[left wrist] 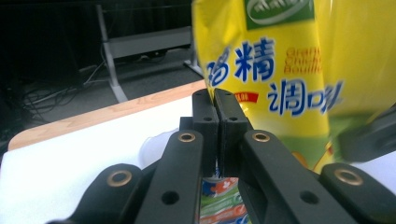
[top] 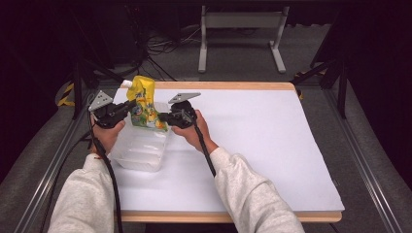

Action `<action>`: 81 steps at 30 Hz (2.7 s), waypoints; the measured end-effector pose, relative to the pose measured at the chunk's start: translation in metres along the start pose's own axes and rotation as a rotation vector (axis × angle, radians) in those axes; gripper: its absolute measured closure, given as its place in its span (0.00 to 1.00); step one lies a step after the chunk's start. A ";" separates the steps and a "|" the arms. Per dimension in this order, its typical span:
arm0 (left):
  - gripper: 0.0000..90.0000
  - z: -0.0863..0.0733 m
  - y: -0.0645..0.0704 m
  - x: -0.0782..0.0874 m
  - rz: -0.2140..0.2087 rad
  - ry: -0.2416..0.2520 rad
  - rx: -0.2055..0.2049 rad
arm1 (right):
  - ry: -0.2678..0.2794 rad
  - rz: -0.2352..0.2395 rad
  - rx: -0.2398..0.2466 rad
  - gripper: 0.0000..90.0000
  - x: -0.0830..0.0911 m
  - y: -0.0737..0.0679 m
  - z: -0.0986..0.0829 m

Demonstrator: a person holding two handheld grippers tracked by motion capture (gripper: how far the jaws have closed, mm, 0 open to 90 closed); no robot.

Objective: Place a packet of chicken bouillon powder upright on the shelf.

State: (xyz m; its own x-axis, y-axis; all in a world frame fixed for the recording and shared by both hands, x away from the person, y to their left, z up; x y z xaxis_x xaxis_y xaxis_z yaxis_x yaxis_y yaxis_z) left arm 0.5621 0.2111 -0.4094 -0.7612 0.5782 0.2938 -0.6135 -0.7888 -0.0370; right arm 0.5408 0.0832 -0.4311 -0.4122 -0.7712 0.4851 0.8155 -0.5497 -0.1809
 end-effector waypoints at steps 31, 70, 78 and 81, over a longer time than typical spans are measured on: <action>1.00 -0.010 0.000 0.009 0.008 -0.179 -0.101 | 0.015 -0.089 0.094 0.97 0.002 0.009 0.000; 0.24 -0.032 0.175 0.087 -0.080 -0.078 -0.273 | -0.033 -0.315 0.218 0.58 0.202 0.059 -0.103; 0.19 -0.065 0.222 0.069 -0.211 -0.180 -0.340 | -0.109 -0.365 0.219 0.51 0.250 0.072 -0.170; 0.17 -0.076 0.233 0.064 -0.244 -0.213 -0.350 | -0.106 -0.379 0.198 0.46 0.267 0.075 -0.184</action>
State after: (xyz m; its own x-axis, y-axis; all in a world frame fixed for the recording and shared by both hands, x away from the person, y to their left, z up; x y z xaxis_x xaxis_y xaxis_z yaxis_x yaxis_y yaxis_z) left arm 0.3541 0.0804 -0.4717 -0.5484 0.6533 0.5219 -0.8308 -0.4965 -0.2515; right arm 0.4168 -0.2231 -0.4724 -0.6622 -0.4838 0.5722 0.6806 -0.7077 0.1893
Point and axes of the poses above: each handheld gripper's, and its own axes: x roughly backward along the jaws, z roughly out of its top, y roughly to its right, the point moved 10 cm from there along -x, roughly forward along the jaws, and after that the axes turned 4 degrees about -x, right-handed, at the moved point
